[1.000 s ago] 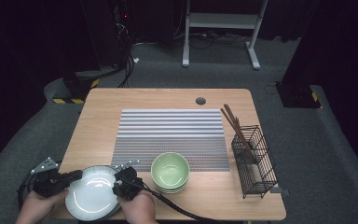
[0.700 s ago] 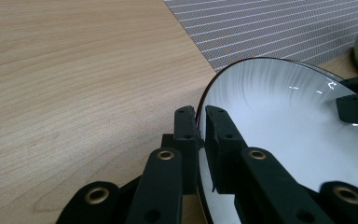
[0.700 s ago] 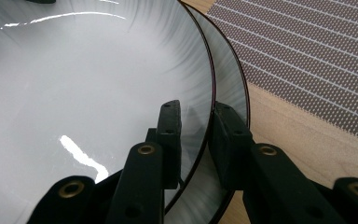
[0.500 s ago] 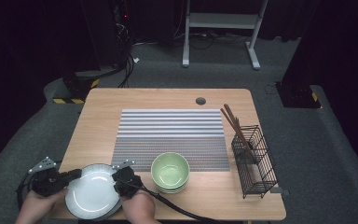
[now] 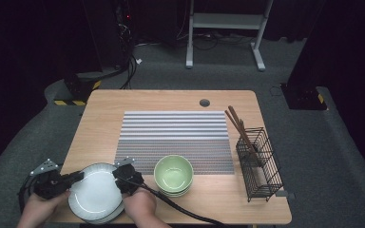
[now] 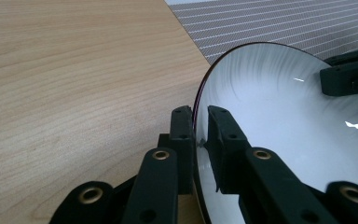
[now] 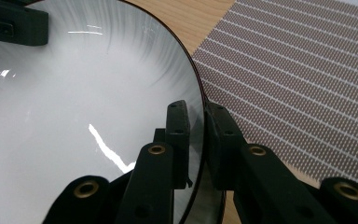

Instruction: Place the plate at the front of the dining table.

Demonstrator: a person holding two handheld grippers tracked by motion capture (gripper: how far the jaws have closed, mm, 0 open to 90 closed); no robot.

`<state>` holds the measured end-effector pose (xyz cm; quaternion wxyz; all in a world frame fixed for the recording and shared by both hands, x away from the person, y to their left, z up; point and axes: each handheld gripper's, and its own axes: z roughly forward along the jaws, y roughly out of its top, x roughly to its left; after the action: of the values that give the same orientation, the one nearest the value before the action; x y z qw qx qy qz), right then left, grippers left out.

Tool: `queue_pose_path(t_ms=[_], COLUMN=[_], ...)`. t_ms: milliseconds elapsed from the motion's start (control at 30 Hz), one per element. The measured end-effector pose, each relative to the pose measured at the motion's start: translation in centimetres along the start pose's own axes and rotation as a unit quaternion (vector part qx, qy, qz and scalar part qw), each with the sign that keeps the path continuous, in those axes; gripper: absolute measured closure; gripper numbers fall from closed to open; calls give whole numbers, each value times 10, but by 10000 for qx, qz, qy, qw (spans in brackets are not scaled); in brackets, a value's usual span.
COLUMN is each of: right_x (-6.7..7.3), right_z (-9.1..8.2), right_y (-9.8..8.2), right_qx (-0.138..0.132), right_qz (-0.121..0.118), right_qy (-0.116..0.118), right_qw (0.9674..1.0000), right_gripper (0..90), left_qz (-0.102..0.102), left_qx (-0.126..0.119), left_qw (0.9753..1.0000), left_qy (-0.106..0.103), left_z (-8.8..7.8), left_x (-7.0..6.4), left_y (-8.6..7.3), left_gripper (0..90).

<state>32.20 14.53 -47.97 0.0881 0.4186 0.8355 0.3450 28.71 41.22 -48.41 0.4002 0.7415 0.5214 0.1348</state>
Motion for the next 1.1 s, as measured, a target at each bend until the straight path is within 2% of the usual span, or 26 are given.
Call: queue_pose_path(t_ms=[200, 333, 433, 467, 633, 967, 1100], right_x=[4, 4, 3, 2, -2, -5, -6], right_z=[4, 4, 3, 2, 2, -1, -5], right_y=[4, 5, 6, 6, 8, 0, -2], right_qx=[-51, -116, -140, -151, -118, -7, 48], right_qz=[-233, -227, -234, -252, -202, -49, 134], right_qy=[-119, -145, -152, -182, -175, -107, -18], right_qw=[9996, 9996, 9995, 9994, 9996, 9999, 9999], right_gripper=[801, 805, 807, 808, 809, 763, 726], left_qz=[-3, -58, 7, 44, 119, 174, 127], left_qx=[186, 291, 367, 412, 426, 311, 188], left_qw=[9997, 9995, 9992, 9991, 9990, 9994, 9997], left_qy=[-135, -136, -156, -88, -71, 1, 10], left_z=[2, 1, 1, 2, 4, 5, 3], left_x=[-3, -1, -4, -6, -8, -9, -8], left_y=[-1, -3, -4, -3, -4, -4, -3], left_gripper=[653, 651, 700, 714, 760, 802, 817])
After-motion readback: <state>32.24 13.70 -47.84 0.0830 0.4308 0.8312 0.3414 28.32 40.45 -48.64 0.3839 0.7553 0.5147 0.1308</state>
